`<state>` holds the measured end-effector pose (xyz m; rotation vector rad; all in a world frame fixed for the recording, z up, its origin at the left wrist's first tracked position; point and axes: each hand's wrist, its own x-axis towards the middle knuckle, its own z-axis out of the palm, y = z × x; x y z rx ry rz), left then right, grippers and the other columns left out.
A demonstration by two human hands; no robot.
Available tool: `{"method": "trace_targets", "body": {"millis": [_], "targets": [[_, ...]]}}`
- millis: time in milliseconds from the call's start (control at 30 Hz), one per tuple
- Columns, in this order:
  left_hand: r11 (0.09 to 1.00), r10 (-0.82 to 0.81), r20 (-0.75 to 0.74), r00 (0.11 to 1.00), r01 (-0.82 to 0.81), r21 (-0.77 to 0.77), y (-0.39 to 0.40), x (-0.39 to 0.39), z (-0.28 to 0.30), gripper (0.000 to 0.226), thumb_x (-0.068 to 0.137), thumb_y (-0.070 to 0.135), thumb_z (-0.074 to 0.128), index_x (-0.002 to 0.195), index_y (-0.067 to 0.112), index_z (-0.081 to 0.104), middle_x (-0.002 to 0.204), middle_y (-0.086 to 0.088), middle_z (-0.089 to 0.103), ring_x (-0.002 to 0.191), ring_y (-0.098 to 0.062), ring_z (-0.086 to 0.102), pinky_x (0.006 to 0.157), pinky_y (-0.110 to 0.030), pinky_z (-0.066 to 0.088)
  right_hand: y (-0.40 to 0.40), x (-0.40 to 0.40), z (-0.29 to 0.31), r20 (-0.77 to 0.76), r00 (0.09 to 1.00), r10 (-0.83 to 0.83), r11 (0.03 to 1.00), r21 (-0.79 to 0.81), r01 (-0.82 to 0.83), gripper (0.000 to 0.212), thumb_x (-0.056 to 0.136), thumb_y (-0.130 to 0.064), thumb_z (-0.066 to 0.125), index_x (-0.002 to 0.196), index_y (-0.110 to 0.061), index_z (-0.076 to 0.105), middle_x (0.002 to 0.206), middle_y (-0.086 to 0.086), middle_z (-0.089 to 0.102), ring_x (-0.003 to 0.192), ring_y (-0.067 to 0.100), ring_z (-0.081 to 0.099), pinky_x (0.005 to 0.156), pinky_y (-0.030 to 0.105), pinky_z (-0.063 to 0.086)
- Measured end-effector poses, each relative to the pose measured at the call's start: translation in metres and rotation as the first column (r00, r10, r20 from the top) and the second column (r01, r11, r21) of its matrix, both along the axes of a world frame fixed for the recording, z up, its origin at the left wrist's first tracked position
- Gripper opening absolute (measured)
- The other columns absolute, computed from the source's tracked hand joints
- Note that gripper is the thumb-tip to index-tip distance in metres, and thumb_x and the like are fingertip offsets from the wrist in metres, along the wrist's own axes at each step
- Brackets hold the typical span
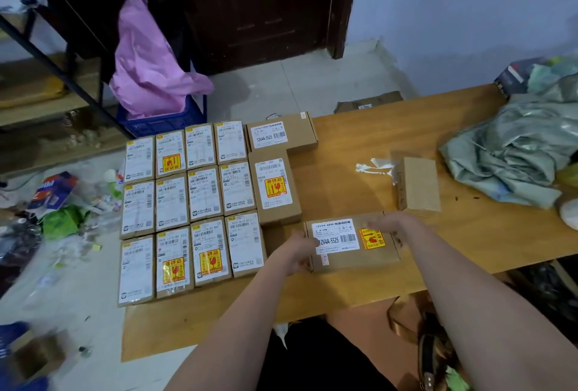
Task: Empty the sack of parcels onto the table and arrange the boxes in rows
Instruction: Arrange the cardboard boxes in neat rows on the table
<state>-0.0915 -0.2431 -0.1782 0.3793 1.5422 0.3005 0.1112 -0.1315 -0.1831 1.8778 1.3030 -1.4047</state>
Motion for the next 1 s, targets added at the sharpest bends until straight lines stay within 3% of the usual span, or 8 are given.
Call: {"method": "trace_targets", "body": {"millis": [100,200,333,567,700,800,900,1000], "targets": [[0.999,-0.033,0.013,0.999,0.033,-0.004,0.008,-0.007,0.012,0.043,0.098,0.025,0.053,0.138,0.010,0.047,0.132,-0.012,0.061,0.113,-0.033,0.063,0.095,-0.047,0.053,0.020,0.019,0.000,-0.170,0.969,-0.180,0.983,0.003,0.183,0.101,0.063,-0.054,0.084,0.144,-0.010,0.043,0.142,0.015,0.052,0.128,0.034,0.052,0.106,0.053,0.042],[0.989,-0.144,-0.157,0.977,0.145,-0.002,0.022,-0.012,0.025,0.052,0.098,0.031,0.055,0.143,0.007,0.041,0.142,-0.014,0.051,0.120,-0.034,0.057,0.100,-0.047,0.050,0.041,0.020,0.021,-0.305,0.930,-0.206,0.967,0.080,0.241,0.044,0.083,-0.035,0.076,0.120,-0.017,0.063,0.117,0.009,0.071,0.116,0.031,0.063,0.103,0.053,0.046],[0.928,-0.221,-0.477,0.851,0.334,0.166,0.043,-0.012,0.050,0.080,0.095,0.041,0.058,0.157,0.015,0.013,0.158,-0.011,0.031,0.141,-0.032,0.037,0.112,-0.045,0.039,0.060,-0.001,0.068,-0.372,0.924,-0.084,0.979,0.144,0.147,0.040,0.083,-0.036,0.076,0.119,-0.022,0.068,0.110,0.004,0.074,0.101,0.025,0.070,0.094,0.045,0.054],[0.920,-0.083,-0.064,0.995,0.101,0.379,0.057,-0.013,0.074,0.054,0.093,0.039,0.063,0.141,0.019,0.046,0.117,-0.004,0.069,0.098,-0.018,0.066,0.072,-0.031,0.051,0.070,-0.051,0.118,-0.387,0.891,0.236,0.929,0.359,-0.090,0.046,0.080,-0.047,0.075,0.123,-0.033,0.064,0.110,-0.008,0.067,0.099,0.010,0.062,0.084,0.028,0.046],[0.917,0.118,0.022,0.993,-0.118,0.380,0.057,-0.024,0.065,0.028,0.092,0.038,0.066,0.114,0.022,0.057,0.105,-0.003,0.071,0.096,-0.022,0.066,0.086,-0.044,0.053,0.074,-0.059,0.111,-0.481,0.875,0.053,0.882,0.433,0.185,0.065,0.078,-0.048,0.076,0.137,-0.033,0.052,0.138,-0.003,0.054,0.124,0.023,0.053,0.093,0.038,0.049],[0.878,0.300,0.063,0.952,-0.301,0.373,0.057,-0.036,0.057,0.015,0.094,0.035,0.063,0.099,0.022,0.058,0.102,-0.003,0.070,0.096,-0.024,0.064,0.086,-0.044,0.049,0.065,-0.055,0.098,-0.497,0.861,-0.106,0.959,0.176,0.220,0.083,0.081,-0.047,0.073,0.150,-0.024,0.033,0.140,0.004,0.051,0.119,0.032,0.057,0.080,0.041,0.056],[0.837,0.408,0.116,0.905,-0.422,0.348,0.059,-0.040,0.053,0.015,0.097,0.030,0.061,0.098,0.015,0.060,0.099,-0.004,0.071,0.094,-0.026,0.065,0.079,-0.042,0.048,0.048,-0.052,0.079,-0.501,0.854,-0.138,0.989,-0.119,0.089,0.061,0.086,-0.034,0.072,0.137,-0.011,0.048,0.125,0.016,0.064,0.111,0.036,0.064,0.095,0.055,0.052],[0.781,0.508,0.200,0.838,-0.546,0.303,0.059,-0.042,0.051,0.015,0.098,0.026,0.060,0.104,0.012,0.059,0.103,-0.006,0.070,0.091,-0.023,0.064,0.082,-0.046,0.051,0.036,-0.054,0.062,-0.520,0.827,-0.215,0.977,-0.126,0.175,0.046,0.088,-0.026,0.072,0.126,-0.007,0.056,0.117,0.014,0.070,0.111,0.032,0.065,0.094,0.053,0.053]]}}
